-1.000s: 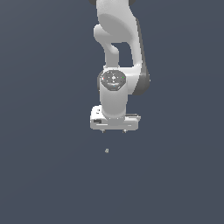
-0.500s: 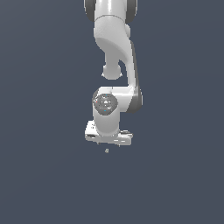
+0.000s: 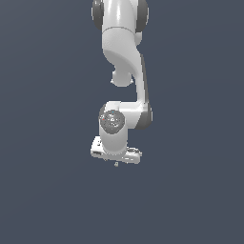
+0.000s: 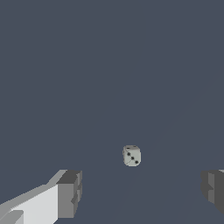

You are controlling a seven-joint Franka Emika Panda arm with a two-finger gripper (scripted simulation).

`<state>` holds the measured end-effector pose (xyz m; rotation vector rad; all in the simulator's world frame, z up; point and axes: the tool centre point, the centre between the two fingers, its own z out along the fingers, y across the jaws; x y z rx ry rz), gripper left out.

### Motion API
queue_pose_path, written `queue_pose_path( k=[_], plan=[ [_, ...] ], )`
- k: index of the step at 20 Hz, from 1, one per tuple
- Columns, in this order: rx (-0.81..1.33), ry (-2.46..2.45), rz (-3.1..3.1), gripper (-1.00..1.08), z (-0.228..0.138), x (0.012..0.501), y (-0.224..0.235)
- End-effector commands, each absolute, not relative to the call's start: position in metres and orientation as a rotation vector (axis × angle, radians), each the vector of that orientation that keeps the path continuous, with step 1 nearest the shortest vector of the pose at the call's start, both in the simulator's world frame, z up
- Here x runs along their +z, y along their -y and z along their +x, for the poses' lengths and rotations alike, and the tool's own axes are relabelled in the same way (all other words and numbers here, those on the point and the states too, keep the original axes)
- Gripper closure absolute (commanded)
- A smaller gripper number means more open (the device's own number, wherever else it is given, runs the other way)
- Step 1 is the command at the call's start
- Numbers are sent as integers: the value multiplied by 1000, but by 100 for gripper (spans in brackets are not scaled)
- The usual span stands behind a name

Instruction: Pick up the object and move it to a goal position.

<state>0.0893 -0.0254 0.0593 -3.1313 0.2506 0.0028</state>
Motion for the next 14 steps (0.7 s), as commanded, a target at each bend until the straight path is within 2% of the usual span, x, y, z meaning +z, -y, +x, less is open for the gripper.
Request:
queue_pose_path(
  k=[1, 14],
  plan=[
    [2, -251, -3131, -92, 89, 59, 25],
    [1, -253, -3131, -92, 89, 10, 25]
  ],
)
